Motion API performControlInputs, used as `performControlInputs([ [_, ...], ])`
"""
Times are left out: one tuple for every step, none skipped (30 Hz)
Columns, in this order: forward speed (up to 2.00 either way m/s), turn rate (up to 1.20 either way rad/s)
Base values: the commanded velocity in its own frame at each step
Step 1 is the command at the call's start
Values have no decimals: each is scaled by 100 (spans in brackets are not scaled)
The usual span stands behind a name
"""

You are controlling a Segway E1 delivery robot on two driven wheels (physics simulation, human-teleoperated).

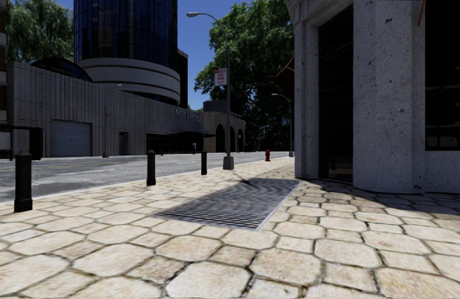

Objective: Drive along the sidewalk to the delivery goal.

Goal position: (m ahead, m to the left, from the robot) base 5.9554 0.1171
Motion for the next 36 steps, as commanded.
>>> performControlInputs([
  [184, 0],
  [184, 3],
  [184, 11],
  [184, 21],
  [184, 30],
  [184, 38],
  [184, 38],
  [184, 42],
  [184, 43],
  [184, 43],
  [184, 22],
  [184, 5],
  [184, 0],
  [184, 0],
  [184, 0],
  [184, 0],
  [184, 0],
  [184, 0],
  [184, 0],
  [184, 0],
  [184, 0],
  [184, 0],
  [184, 0],
  [184, 0],
  [184, 0],
  [184, 0],
  [184, 0],
  [184, 0],
  [184, 0],
  [184, 0],
  [184, 0],
  [184, 0],
  [184, 0],
  [184, 0],
  [184, 0],
  [184, 0],
])
